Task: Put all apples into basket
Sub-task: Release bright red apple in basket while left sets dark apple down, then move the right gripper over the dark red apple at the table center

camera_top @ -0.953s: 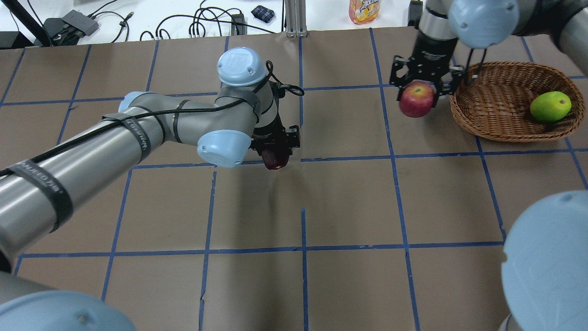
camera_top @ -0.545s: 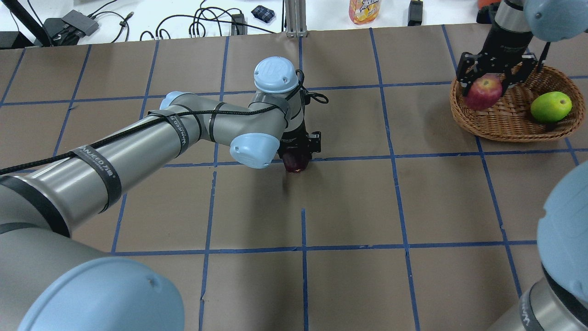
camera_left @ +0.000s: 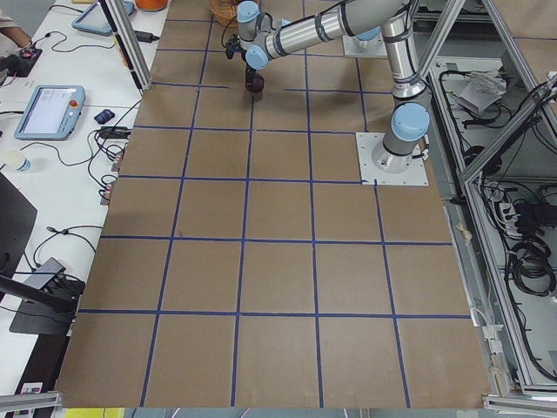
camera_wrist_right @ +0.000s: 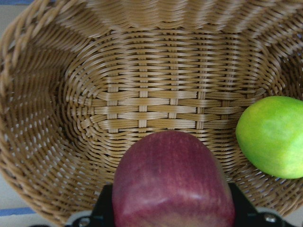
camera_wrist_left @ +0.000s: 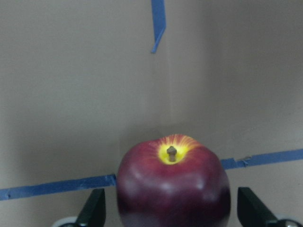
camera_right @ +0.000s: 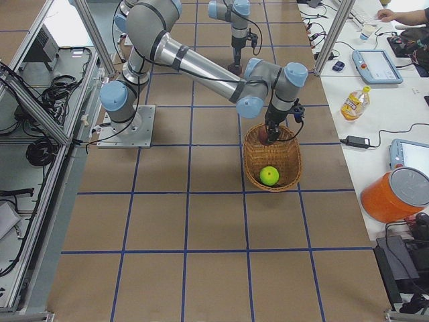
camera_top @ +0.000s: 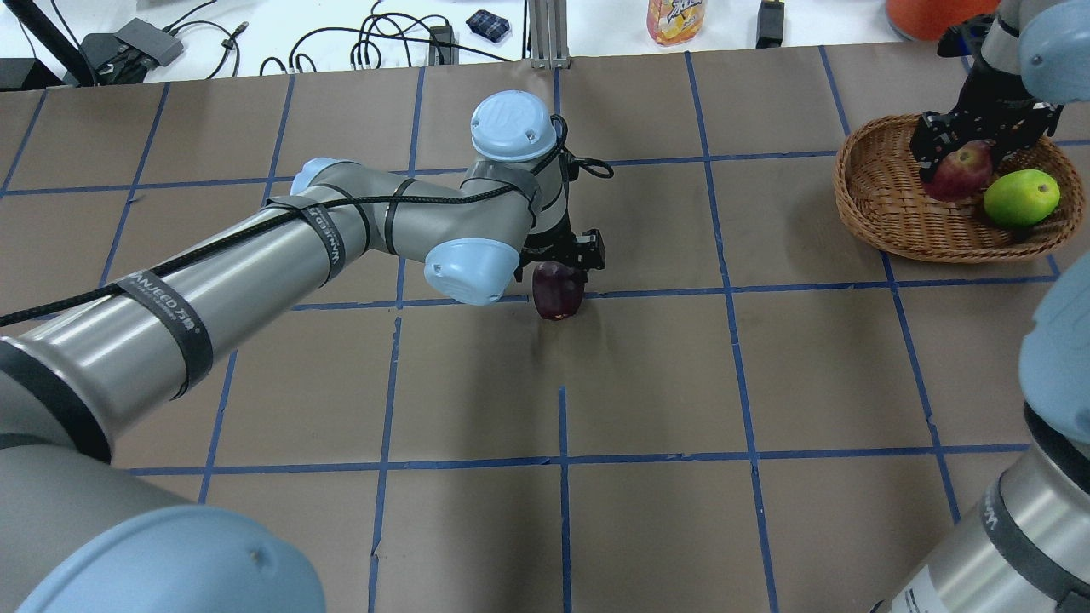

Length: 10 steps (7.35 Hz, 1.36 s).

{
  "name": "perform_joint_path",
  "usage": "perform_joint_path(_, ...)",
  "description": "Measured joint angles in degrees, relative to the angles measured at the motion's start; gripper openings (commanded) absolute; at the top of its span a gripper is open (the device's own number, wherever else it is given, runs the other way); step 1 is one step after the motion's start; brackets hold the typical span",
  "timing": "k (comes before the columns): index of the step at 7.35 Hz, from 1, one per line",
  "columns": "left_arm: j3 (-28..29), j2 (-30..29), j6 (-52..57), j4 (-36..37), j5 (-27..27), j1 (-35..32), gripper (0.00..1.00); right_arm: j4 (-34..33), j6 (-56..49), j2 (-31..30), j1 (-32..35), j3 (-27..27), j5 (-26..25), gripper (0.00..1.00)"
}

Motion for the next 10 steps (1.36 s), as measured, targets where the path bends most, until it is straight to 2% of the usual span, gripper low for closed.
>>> perform_joint_path(2, 1.08, 6.86, 2.17, -10.47, 0.24, 4.15, 1.00, -2.92, -1.92, 2.98, -1.07, 0.13, -0.36, 0.00)
perform_joint_path(3, 1.14, 11.08, 5.16, -16.88, 0.48, 6.93, 1.00, -3.23, -1.98, 3.96, -1.19, 0.13, -0.30, 0.16)
perform_joint_path(4, 0.84, 15.57, 7.51, -22.95, 0.82, 9.28, 1.00, -3.34, -1.89, 4.69, -1.26, 0.08, -0.23, 0.67)
perform_joint_path(5, 0.17, 20.17, 8.69, -28.03, 1.90, 10.86, 0.98, -3.40, -1.76, 5.22, -1.28, -0.01, -0.20, 1.00)
perform_joint_path(7, -2.92, 27.52, 10.39, -32.94, 4.81, 13.12, 0.99, -3.07, -1.62, 5.41, -1.31, -0.20, -0.14, 1.00)
perform_joint_path(9, -4.78, 31.18, 13.86, -31.10, 5.46, 15.73, 1.00, -1.32, -1.59, 4.67, -1.28, -0.79, -0.19, 1.00)
perform_joint_path(10, -3.60, 31.12, 15.05, -29.56, 5.59, 16.89, 1.00, 1.64, -1.32, 3.03, -0.93, -1.39, 0.12, 1.00)
